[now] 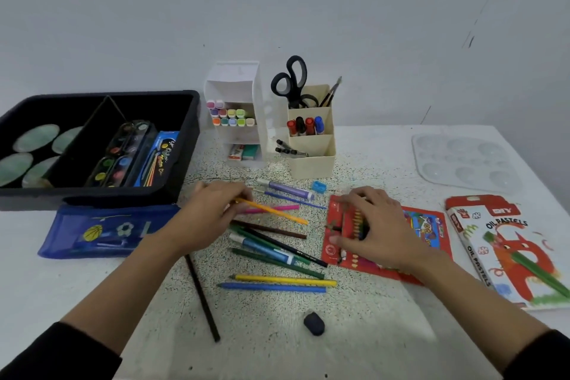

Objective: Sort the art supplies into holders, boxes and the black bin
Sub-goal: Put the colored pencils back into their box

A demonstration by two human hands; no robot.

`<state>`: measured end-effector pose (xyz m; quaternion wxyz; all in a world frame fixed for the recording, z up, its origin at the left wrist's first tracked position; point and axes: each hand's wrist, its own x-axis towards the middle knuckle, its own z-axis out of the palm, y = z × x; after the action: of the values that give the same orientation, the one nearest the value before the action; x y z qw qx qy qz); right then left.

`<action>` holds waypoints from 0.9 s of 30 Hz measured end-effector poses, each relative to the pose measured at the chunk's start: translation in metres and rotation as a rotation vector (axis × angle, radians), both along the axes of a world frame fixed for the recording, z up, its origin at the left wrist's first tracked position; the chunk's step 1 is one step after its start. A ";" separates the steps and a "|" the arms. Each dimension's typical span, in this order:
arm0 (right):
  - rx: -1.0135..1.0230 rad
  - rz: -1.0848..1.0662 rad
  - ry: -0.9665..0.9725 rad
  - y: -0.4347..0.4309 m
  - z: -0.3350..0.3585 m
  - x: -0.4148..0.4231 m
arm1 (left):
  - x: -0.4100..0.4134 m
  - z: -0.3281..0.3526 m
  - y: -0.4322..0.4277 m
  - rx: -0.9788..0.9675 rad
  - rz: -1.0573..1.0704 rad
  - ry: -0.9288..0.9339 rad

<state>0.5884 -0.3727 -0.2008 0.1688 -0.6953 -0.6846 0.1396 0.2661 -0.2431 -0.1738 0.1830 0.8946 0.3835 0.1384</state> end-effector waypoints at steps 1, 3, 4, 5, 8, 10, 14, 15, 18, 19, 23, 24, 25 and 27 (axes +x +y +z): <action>-0.035 0.036 -0.033 -0.004 0.003 0.006 | 0.008 0.002 -0.002 0.004 -0.004 -0.002; -0.098 0.104 -0.064 -0.011 0.010 0.016 | 0.026 0.003 -0.007 0.010 -0.018 -0.005; -0.138 0.132 -0.077 -0.013 0.014 0.020 | 0.034 0.003 -0.009 0.014 -0.034 -0.006; -0.180 0.155 -0.097 -0.015 0.017 0.023 | 0.042 0.002 -0.011 0.016 -0.051 0.001; -0.304 0.199 -0.180 -0.012 0.024 0.026 | 0.058 -0.002 -0.013 0.013 -0.069 0.061; -0.357 0.218 -0.224 -0.006 0.028 0.026 | 0.063 -0.006 -0.013 0.019 -0.064 0.076; -0.376 0.229 -0.271 0.003 0.033 0.025 | 0.073 -0.013 -0.015 0.010 -0.084 0.061; -0.362 0.221 -0.251 0.003 0.033 0.026 | 0.075 -0.013 -0.015 0.010 -0.091 0.047; -0.314 0.215 -0.174 0.000 0.031 0.031 | 0.081 -0.014 -0.016 0.001 -0.087 0.005; -0.300 0.217 -0.157 -0.001 0.029 0.032 | 0.084 -0.016 -0.017 -0.011 -0.088 -0.011; -0.274 0.220 -0.131 -0.004 0.025 0.033 | 0.107 -0.027 -0.027 0.000 -0.115 -0.088; -0.272 0.221 -0.119 -0.004 0.024 0.034 | 0.114 -0.029 -0.031 -0.001 -0.110 -0.108; -0.262 0.224 -0.100 -0.005 0.023 0.034 | 0.123 -0.031 -0.034 -0.006 -0.099 -0.127; -0.241 0.219 -0.049 -0.007 0.022 0.036 | 0.139 -0.032 -0.038 0.004 -0.095 -0.148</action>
<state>0.6243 -0.3802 -0.1790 0.0513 -0.6350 -0.7383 0.2215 0.4053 -0.2807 -0.2062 0.2153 0.8996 0.3255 0.1961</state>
